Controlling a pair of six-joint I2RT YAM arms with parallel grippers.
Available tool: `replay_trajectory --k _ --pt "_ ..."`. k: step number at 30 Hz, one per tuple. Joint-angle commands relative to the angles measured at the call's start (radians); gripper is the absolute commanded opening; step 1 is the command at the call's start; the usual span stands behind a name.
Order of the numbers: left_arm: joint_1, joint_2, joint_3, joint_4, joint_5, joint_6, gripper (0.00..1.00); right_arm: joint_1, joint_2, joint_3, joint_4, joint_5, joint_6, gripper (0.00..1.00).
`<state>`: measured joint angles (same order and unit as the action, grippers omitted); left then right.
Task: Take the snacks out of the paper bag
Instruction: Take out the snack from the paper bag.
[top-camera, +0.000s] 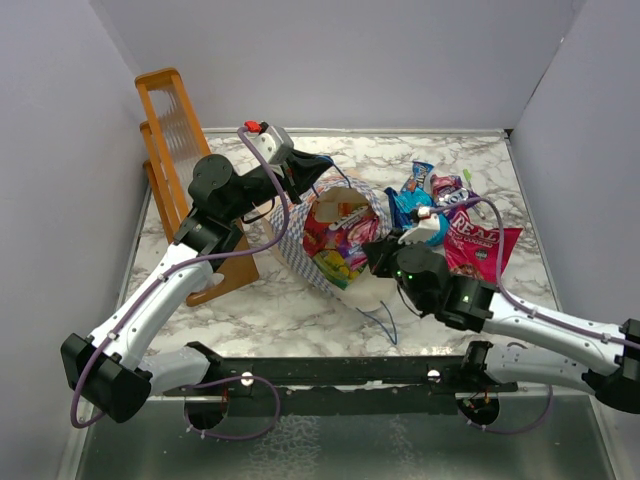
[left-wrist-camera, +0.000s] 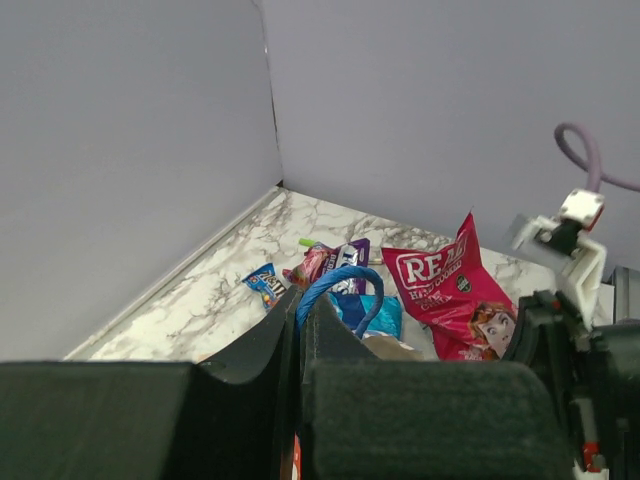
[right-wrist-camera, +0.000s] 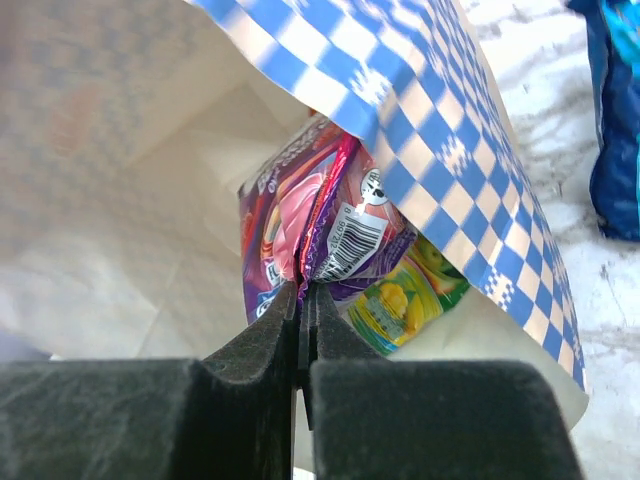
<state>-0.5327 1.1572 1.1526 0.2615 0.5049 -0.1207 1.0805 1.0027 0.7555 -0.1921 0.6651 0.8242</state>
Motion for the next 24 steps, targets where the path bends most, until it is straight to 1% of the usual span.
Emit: replay_trajectory --k 1,5,8,14,16,18,20,21,24 --pt "-0.004 -0.022 -0.002 0.043 -0.019 0.006 0.0 0.003 -0.093 0.091 0.035 -0.044 -0.156 0.01" --pt "-0.006 -0.019 -0.002 0.042 -0.021 0.006 0.0 0.004 -0.135 0.173 0.02 -0.096 -0.275 0.01" --pt "-0.007 -0.019 -0.002 0.043 -0.022 0.006 0.0 0.003 -0.18 0.186 0.094 -0.162 -0.437 0.01" --pt "-0.01 -0.021 -0.002 0.038 -0.029 0.012 0.0 0.004 -0.26 0.205 0.151 -0.278 -0.576 0.01" --pt "-0.011 -0.019 -0.001 0.036 -0.03 0.012 0.0 0.004 -0.288 0.21 0.159 -0.283 -0.598 0.01" --pt "-0.012 -0.019 0.001 0.036 -0.029 0.012 0.0 0.004 -0.314 0.209 0.174 -0.242 -0.609 0.01" --pt "-0.012 -0.019 0.001 0.037 -0.028 0.012 0.0 0.004 -0.338 0.204 0.196 -0.158 -0.617 0.01" --pt "-0.012 -0.019 0.002 0.035 -0.028 0.011 0.0 0.004 -0.345 0.201 0.209 -0.083 -0.617 0.01" --pt "-0.013 -0.019 0.002 0.035 -0.028 0.012 0.0 0.004 -0.329 0.205 0.229 0.231 -0.605 0.01"
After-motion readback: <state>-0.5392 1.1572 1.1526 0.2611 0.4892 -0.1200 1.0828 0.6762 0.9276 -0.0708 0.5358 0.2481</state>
